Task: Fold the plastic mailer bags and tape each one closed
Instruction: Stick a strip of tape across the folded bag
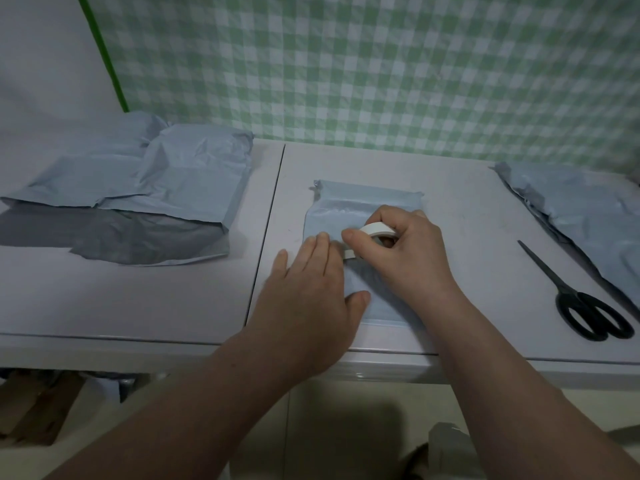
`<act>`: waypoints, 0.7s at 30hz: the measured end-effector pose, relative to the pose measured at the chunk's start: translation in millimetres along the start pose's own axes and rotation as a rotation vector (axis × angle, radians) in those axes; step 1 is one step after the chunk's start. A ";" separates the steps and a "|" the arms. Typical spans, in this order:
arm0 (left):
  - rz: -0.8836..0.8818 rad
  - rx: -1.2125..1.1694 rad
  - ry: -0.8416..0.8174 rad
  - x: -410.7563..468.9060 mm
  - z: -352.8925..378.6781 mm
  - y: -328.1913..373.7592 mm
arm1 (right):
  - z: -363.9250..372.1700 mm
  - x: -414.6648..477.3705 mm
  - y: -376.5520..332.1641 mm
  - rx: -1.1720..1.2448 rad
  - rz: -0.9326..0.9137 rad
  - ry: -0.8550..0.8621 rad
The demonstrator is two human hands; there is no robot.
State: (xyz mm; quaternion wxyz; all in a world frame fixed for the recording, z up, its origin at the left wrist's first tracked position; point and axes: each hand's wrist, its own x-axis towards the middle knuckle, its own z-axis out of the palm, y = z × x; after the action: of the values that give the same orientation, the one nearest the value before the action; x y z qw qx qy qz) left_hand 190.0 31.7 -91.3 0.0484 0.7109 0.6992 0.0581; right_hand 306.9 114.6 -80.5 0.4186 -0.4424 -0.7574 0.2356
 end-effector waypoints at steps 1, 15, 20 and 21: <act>-0.010 0.005 -0.006 0.1 0.1 0.1 | -0.5 0.6 0.7 0.019 0.010 -0.010; -0.039 0.086 -0.040 -1.8 -2.7 3.3 | -20.4 15.0 3.6 0.150 0.123 -0.167; -0.046 0.087 -0.018 -0.9 -2.0 4.0 | -32.3 20.2 5.8 -0.004 0.094 -0.176; -0.047 0.082 -0.019 -0.7 -2.0 4.1 | -35.1 20.9 6.6 -0.045 0.090 -0.180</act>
State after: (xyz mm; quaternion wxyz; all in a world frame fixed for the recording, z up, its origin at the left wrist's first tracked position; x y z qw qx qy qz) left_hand 193.7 30.9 -88.7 0.0273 0.6961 0.7171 0.0217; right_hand 334.3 135.6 -57.5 0.3278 -0.4624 -0.7763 0.2760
